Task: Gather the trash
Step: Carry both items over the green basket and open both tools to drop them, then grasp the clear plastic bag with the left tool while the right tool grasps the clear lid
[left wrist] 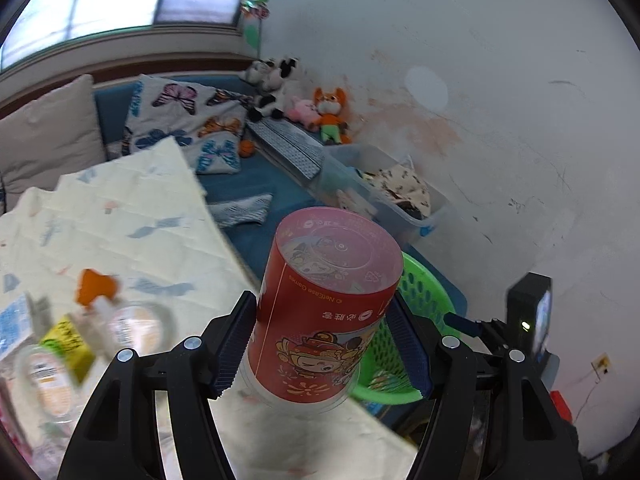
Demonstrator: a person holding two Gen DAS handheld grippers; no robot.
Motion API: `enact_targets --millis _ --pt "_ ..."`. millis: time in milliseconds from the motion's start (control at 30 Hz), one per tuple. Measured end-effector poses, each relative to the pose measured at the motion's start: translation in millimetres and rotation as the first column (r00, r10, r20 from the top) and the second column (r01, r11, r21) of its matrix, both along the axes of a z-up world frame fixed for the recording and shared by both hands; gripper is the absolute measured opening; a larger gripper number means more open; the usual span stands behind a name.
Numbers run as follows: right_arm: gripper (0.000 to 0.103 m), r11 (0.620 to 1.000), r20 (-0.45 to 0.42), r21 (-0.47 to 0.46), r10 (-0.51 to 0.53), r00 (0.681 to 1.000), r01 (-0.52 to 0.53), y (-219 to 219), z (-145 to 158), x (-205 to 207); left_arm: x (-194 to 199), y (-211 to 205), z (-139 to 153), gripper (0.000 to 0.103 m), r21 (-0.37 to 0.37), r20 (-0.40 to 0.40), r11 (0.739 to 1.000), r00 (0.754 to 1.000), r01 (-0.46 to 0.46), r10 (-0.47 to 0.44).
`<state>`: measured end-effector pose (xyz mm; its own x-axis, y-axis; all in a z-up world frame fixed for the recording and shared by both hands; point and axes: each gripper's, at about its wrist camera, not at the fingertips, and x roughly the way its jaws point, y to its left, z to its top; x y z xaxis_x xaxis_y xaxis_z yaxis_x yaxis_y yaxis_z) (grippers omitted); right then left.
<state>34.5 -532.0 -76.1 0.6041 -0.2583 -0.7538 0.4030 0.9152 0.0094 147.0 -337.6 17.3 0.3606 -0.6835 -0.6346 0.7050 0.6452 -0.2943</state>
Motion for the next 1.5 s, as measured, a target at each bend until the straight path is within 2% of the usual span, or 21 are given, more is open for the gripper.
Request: enact_targets --millis 367,467,633,733,933,1133,1300,1500 --pt "0.076 1.000 0.035 0.004 -0.001 0.999 0.001 0 8 -29 1 -65 -43 0.065 0.021 -0.096 0.997 0.993 0.072 -0.070" --pt "0.076 1.000 0.039 0.009 -0.006 0.999 0.006 -3 8 -34 1 -70 -52 0.065 0.035 -0.116 0.996 0.990 0.082 -0.078" --pt "0.076 1.000 0.047 0.015 -0.010 0.999 0.009 -3 8 -38 2 -71 -56 0.077 0.018 -0.122 0.995 0.988 0.097 -0.094" --pt "0.076 1.000 0.054 0.014 -0.002 0.999 0.001 -1 9 -39 -1 -67 -56 0.077 0.017 -0.116 0.994 0.988 0.104 -0.101" --pt "0.076 1.000 0.073 0.003 0.031 0.997 -0.031 5 13 -39 -4 -38 -43 0.078 -0.037 -0.124 0.997 0.989 0.070 -0.074" --pt "0.076 0.997 0.094 -0.004 0.075 0.993 -0.075 12 19 -41 -12 -6 -25 0.078 -0.044 -0.078 0.999 0.997 0.025 -0.028" --pt "0.076 0.989 0.112 -0.008 0.146 0.983 -0.146 29 26 -39 -15 47 -10 0.078 -0.035 -0.036 0.998 0.998 -0.053 0.052" --pt "0.076 0.968 0.131 0.026 0.245 0.961 -0.250 60 30 -25 -9 116 3 0.078 -0.017 0.009 0.982 0.982 -0.189 0.189"
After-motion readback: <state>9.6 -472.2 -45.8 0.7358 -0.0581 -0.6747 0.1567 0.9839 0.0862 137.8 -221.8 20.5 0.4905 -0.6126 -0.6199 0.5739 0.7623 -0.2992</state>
